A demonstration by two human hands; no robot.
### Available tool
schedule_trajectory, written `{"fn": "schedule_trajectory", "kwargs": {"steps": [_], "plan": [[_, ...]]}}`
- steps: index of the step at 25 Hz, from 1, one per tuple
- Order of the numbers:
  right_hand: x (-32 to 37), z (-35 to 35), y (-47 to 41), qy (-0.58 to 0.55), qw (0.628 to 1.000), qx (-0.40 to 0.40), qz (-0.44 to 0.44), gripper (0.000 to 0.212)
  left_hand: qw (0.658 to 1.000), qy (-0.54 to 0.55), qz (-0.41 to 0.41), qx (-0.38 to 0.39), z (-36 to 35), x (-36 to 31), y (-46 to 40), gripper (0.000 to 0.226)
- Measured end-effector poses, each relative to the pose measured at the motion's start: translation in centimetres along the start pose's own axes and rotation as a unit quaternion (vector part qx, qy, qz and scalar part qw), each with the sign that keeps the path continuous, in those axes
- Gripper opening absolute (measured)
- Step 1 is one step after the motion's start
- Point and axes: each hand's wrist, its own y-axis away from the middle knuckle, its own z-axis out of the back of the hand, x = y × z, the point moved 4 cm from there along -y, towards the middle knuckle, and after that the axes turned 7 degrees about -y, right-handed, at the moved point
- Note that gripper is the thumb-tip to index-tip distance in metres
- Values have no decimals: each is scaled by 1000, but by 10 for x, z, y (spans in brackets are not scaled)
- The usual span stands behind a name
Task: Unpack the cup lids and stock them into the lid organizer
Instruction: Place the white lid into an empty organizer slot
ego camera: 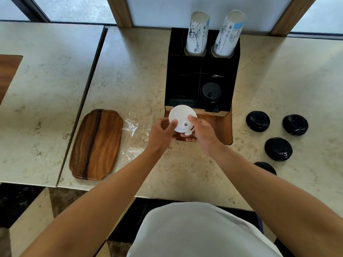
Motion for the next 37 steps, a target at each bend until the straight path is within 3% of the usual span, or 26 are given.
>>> {"fn": "schedule_trajectory", "kwargs": {"steps": [7, 10, 15, 19, 22, 23, 26, 30, 34, 37], "plan": [[45, 1, -16, 47, 994, -68, 66, 44, 996, -48, -26, -71, -3, -36, -43, 38], [64, -1, -28, 47, 992, -86, 80, 40, 994, -58, -23, -91, -3, -45, -62, 27], [86, -11, -44, 111, 980, -129, 107, 52, 989, -68, -4, -132, -1, -55, -90, 20], [89, -14, -52, 207, 957, -148, 139, 46, 986, -92, 6, -140, -5, -54, -105, 30], [89, -17, -55, 253, 941, -158, 159, 43, 985, -104, 11, -135, -10, -52, -105, 6], [89, -18, -56, 255, 941, -155, 160, 42, 985, -108, 11, -137, -11, -53, -105, 17], [90, -25, -63, 258, 946, -132, 144, 39, 984, -116, 24, -136, -15, -53, -110, 39], [92, -30, -74, 276, 948, -102, 118, 25, 985, -129, 39, -107, -23, -52, -119, 20], [93, -36, -85, 282, 956, -59, 58, 21, 991, -67, 83, -85, -37, -53, -126, 20], [94, -36, -93, 210, 976, -60, -3, 22, 986, -60, 135, -78, -43, -57, -138, 18]]}}
